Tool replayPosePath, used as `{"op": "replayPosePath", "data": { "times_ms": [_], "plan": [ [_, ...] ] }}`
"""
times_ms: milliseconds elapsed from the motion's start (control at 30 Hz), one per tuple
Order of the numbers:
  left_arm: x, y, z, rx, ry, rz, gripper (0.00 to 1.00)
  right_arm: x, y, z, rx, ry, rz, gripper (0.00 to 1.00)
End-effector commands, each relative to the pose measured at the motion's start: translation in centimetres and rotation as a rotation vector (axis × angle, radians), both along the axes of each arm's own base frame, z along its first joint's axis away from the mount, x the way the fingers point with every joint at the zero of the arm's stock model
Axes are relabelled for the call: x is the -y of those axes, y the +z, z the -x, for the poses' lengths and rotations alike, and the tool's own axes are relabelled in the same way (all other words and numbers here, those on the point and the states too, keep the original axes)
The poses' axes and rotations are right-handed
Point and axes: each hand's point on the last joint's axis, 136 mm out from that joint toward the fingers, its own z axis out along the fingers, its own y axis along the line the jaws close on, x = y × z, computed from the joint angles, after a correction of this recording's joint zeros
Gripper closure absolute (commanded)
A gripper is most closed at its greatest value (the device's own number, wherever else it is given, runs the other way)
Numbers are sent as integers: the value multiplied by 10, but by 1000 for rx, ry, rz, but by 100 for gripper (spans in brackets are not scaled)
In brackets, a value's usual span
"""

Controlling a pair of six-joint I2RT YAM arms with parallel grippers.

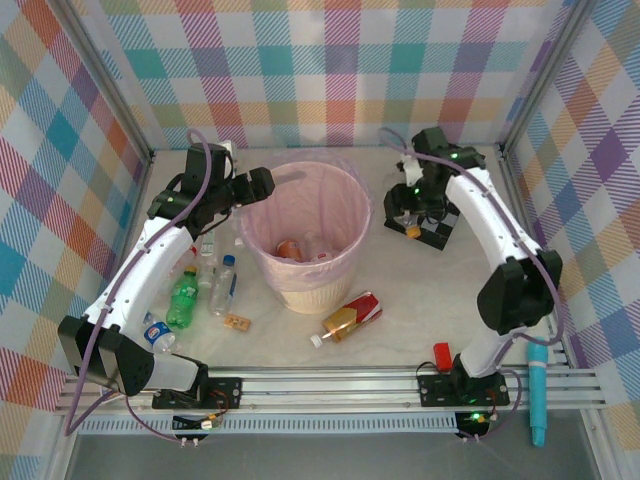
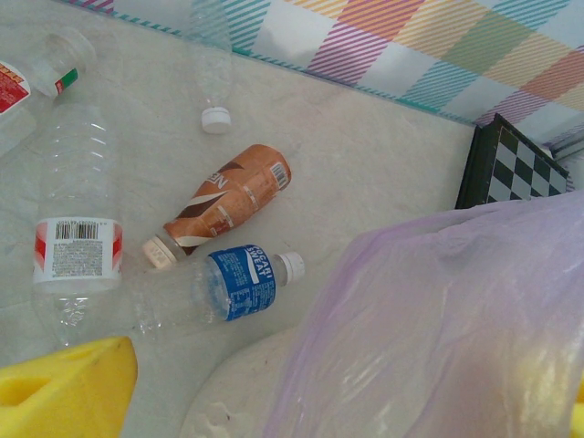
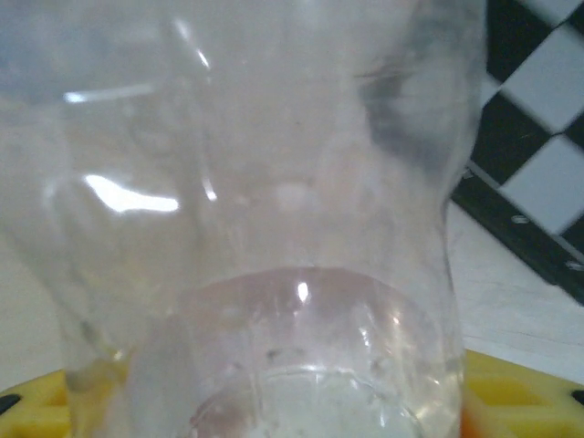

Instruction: Put the plastic bottles in the bin

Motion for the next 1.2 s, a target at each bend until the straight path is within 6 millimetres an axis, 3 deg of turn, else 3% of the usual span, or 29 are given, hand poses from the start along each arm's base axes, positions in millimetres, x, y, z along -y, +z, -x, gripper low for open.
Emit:
{"op": "replayPosePath", "data": {
  "times_ms": [0,133,233,400,533,700,833,1000,1167],
  "plan": [
    [-1,-21,8,-69,-31,-27,13,17,48,23,31,-17,45,57],
    [0,-21,9,-69,-43,-31,13,7,91,32,89,12,-8,59],
    [2,-26,9,-84,-53,-32,14,-13,115,42,153,79,50,61],
    [5,-28,7,-96,-70,-33,14,-63,159,51,280,167,-30,63],
    [5,-31,7,-103,-68,-39,14,-111,171,63,300,279,-123,64],
    [3,-30,8,-101,-62,-43,14,-171,151,75,235,402,-185,64],
    [2,-29,8,-100,-58,-44,14,-207,121,83,165,447,-166,64],
    [2,-31,7,-104,-47,-39,14,-211,65,73,68,353,-21,64],
    [2,-31,7,-104,-42,-33,15,-213,23,71,-4,307,41,62]
  ]
}}
